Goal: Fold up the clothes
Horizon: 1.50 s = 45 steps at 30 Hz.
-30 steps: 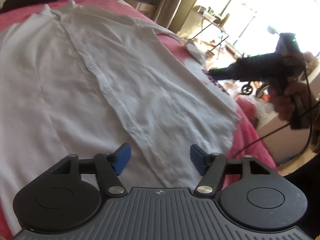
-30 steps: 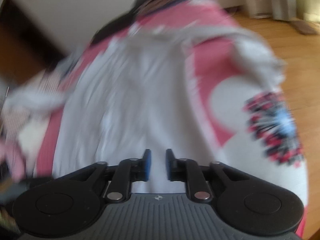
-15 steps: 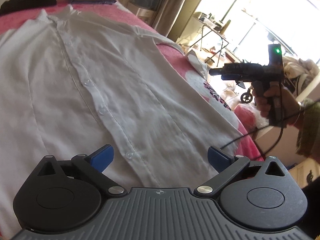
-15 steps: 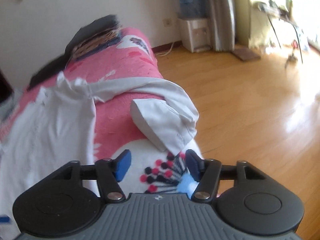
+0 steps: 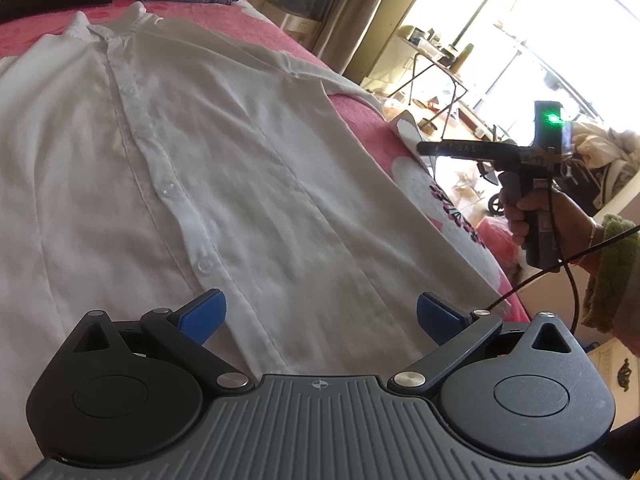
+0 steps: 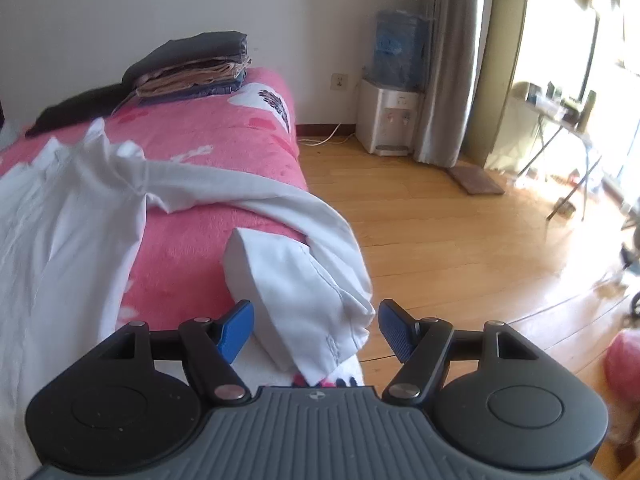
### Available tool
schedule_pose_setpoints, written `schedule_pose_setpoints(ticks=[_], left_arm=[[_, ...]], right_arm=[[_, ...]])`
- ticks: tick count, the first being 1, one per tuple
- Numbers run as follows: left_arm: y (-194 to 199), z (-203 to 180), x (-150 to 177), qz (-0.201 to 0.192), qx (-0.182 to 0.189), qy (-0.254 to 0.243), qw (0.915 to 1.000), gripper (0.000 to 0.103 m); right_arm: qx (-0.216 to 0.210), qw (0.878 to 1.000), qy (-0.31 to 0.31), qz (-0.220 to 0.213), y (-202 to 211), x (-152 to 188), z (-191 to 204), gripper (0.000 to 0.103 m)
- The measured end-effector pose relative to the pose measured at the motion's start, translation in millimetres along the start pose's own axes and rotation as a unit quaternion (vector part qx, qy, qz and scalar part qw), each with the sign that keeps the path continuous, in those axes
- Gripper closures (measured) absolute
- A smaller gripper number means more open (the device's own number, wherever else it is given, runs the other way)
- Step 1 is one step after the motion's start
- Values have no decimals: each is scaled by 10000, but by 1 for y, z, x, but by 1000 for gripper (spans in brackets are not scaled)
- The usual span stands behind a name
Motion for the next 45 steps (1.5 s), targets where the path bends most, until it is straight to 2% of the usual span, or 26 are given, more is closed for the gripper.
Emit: schedule_pose_setpoints(ticks=[3,4,5,6,7,11,14,18,24,27,31,34,37,40,45], left_arm=[[-4,-3,2,18,31,-119,9999,1],[-5,-4,4,22,34,-182,9998,2],[-6,-5,5,29,25,-254,9997,3],[-8,-7,5,36,13,-311,9995,4],[-9,-7,5,41,3,-343,9994,5],[-8,-4,4,-43,10,-300,9995,8],[-6,2,2,-115,-2,-244,9996,15],[-9,10,-1,-105,-38,-167,9998,25],[-10,17,-5,-136,-38,-128,9998,39],[-9,21,-6,-148,-56,-73,9998,44],[-1,28,-10,-253,-83,109,9996,45],[12,35,-13,-376,-176,240,9988,45],[33,49,-15,-543,-353,480,9967,45],[59,68,-13,-731,-645,750,9924,45],[99,92,-6,-926,-1151,900,9849,44]], right_arm=[[-160,9997,31,191,-13,1,0,37],[-182,9996,45,221,-17,2,1,50],[-226,9995,-6,231,-20,1,1,58],[-250,9994,-96,234,-22,-1,-1,85],[-256,9992,-188,240,-23,-4,-2,101],[-363,9982,-475,-77,4,-21,-6,101],[-729,9948,-542,-457,50,-40,1,101],[-1301,9846,-409,-1095,125,-63,20,101],[-2094,9534,-594,-2090,209,-105,22,101],[-2388,9379,-657,-2430,226,-128,25,101],[-2691,9235,-450,-2696,228,-163,43,101],[-3090,9109,-56,-2733,223,-189,68,101],[-3617,8978,727,-2407,207,-200,114,101],[-3856,8847,1681,-2010,189,-180,163,101],[-4051,8645,2758,-1119,142,-111,226,101]])
Point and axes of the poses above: each gripper's, at about its wrist camera, not at the fingertips, and y roughly against the way its jaws point, z to its left, x to its underside, the point moved 3 cm from there along -y, roughly the way its jaws point
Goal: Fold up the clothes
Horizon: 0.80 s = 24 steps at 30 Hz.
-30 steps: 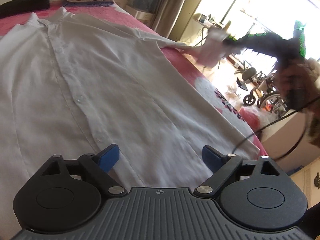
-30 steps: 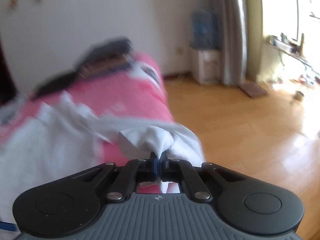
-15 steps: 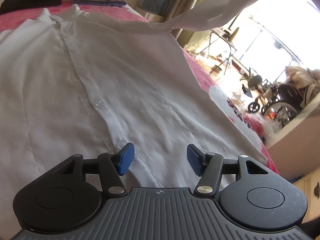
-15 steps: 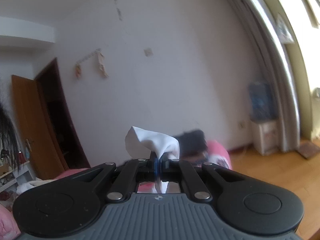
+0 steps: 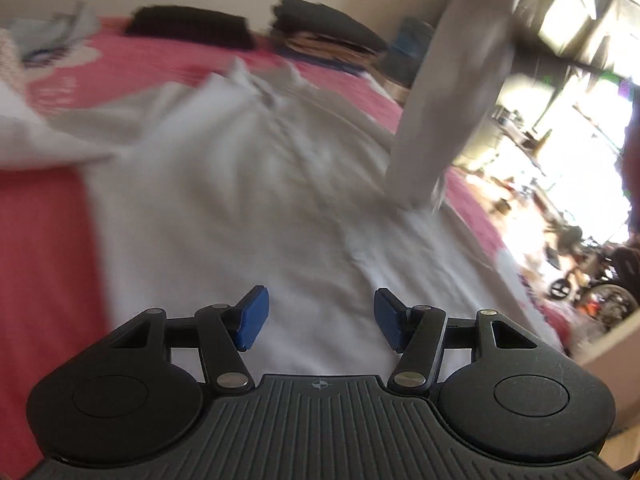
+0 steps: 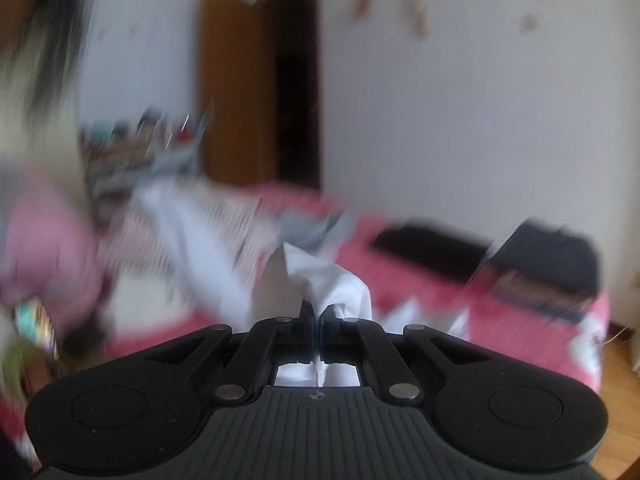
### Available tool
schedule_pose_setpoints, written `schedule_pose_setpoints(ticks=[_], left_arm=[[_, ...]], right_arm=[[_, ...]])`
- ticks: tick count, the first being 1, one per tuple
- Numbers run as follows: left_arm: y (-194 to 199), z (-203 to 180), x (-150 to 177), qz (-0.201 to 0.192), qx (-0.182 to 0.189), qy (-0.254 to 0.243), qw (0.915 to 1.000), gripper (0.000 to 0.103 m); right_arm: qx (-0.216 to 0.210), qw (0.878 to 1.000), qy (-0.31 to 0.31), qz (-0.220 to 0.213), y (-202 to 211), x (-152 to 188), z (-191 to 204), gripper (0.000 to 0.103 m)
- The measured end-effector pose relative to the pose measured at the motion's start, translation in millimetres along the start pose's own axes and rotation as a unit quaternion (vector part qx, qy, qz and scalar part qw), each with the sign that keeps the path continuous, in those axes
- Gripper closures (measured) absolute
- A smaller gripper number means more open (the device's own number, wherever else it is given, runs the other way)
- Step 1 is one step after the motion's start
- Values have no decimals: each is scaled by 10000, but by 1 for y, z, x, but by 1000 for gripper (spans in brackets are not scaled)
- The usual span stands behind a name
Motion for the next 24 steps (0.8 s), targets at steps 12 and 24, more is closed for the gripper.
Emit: schedule_pose_setpoints(ticks=[12,24], left_arm=[[12,-20,0,-122,-127,-1234,9922,37],[-35,-87,38,231,-101,-3376,9409,33]], right_arm=[[-150,9751,-2129,598,-28,101,9,64],[640,8742,-4811,143,21,179,-63,63]])
Point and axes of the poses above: each gripper's, at about its wrist camera, not at the fingertips, and y roughly against the way its jaws point, z to its left, x to its underside, the point moved 3 cm from there along -y, roughly the way its jaws point
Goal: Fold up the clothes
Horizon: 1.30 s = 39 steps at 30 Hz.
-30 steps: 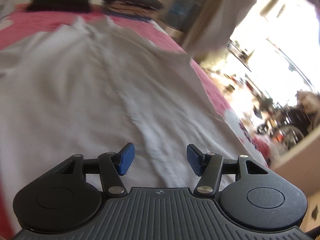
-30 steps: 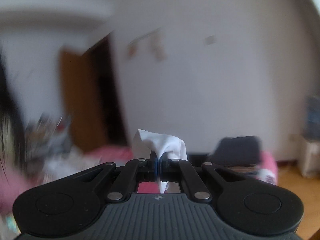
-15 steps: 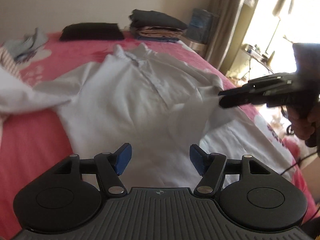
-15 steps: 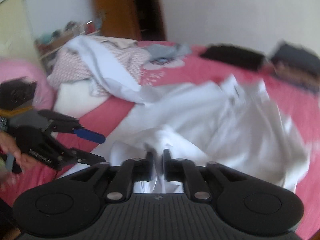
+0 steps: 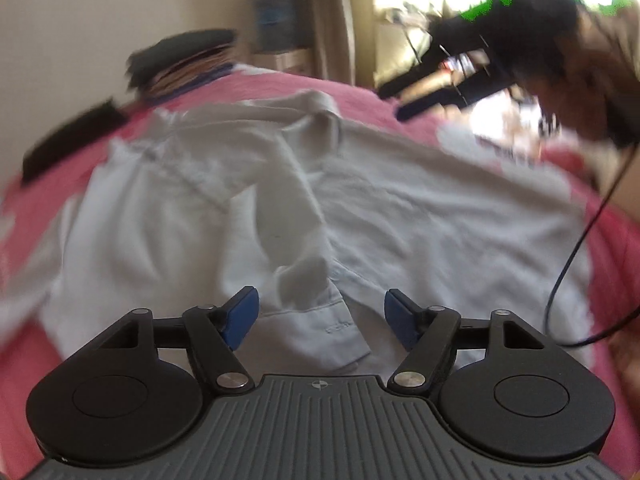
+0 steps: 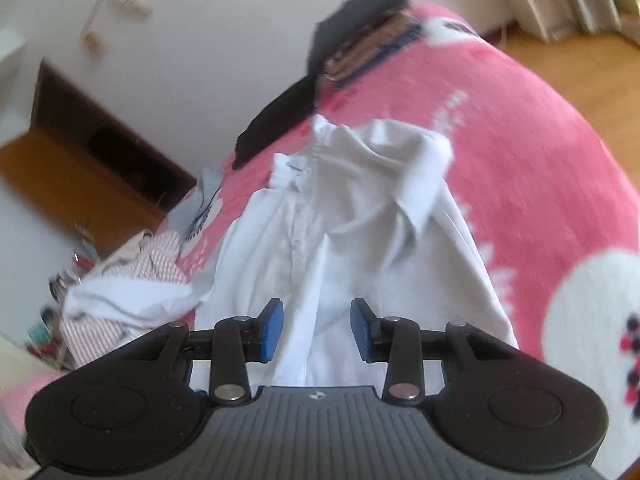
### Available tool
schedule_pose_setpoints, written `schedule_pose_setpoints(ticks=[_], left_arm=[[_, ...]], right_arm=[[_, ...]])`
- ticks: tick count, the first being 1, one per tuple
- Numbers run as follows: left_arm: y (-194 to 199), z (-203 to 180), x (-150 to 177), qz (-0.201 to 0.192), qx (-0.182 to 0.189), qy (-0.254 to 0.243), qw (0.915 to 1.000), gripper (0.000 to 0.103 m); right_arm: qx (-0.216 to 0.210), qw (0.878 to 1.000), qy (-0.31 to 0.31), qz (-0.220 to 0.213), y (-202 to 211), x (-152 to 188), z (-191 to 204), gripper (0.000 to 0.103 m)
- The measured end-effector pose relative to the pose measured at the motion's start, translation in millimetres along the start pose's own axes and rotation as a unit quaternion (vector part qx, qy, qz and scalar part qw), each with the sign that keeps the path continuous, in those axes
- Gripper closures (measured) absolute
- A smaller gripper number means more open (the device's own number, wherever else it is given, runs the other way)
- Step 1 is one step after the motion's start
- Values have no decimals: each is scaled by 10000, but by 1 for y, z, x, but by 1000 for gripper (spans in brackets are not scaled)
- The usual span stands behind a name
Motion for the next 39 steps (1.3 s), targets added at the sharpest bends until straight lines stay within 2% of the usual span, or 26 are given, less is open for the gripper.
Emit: schedule_pose_setpoints(ticks=[3,4,9,11,12,13,14,16,18,20,22,23,26,28,30,33,37,39], left_arm=[[-18,-10,-1,115,-211,-449,9987,37],[-24,-8,-1,205,-271,-434,9985,44],[-37,15,-2,562,-186,234,9980,55],[-39,20,-1,638,-85,472,9968,73],[-40,24,-1,665,-29,658,9956,79],[-40,29,-2,675,38,930,9934,89],[-40,35,-2,686,106,1200,9903,92],[-38,47,-5,640,243,1775,9817,96],[-31,63,-8,480,523,2477,9662,96],[-26,77,-11,304,883,3178,9435,96],[-22,92,-12,119,1333,3916,9104,97],[-22,99,-12,12,1609,4307,8881,97],[-25,117,-8,-294,2396,5455,8026,97],[-30,123,-6,-438,2753,5968,7524,97],[-34,124,-7,-542,2917,6209,7255,97],[-38,125,-10,-678,3106,6505,6897,97],[-43,124,-8,-764,3253,6754,6574,97],[-46,124,-6,-785,3319,6866,6421,97]], right_arm=[[-11,9999,-117,74,-3,7,-5,63],[-25,9999,-118,98,-4,8,-5,63],[-127,9998,-93,151,-3,15,-3,63],[-173,9996,-107,169,-2,17,-2,63],[-181,9996,-116,185,-2,18,-3,63],[-181,9995,-125,204,-2,19,-4,63],[-177,9995,-133,222,-2,20,-5,63],[-167,9994,-140,259,-3,21,-5,63],[-162,9993,-144,296,-4,22,-6,63],[-167,9992,-153,332,-6,24,-5,63],[-183,9989,-225,368,-8,26,-5,63],[-209,9986,-299,386,-10,27,-6,63],[-344,9963,-656,433,-15,31,-9,62],[-506,9923,-1040,450,-18,35,-13,55],[-760,9837,-1558,477,-23,39,-18,50],[-1225,9599,-2473,488,-32,48,-30,35],[-1795,9174,-3524,456,-43,61,-42,25],[-1938,9030,-3807,457,-47,65,-44,22]])
Point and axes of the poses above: each gripper's, at about its wrist camera, not at the fingertips, and y roughly against the way its jaws point, z to its left, x to its underside, the point moved 3 cm from there along -y, roughly the way its jaws point
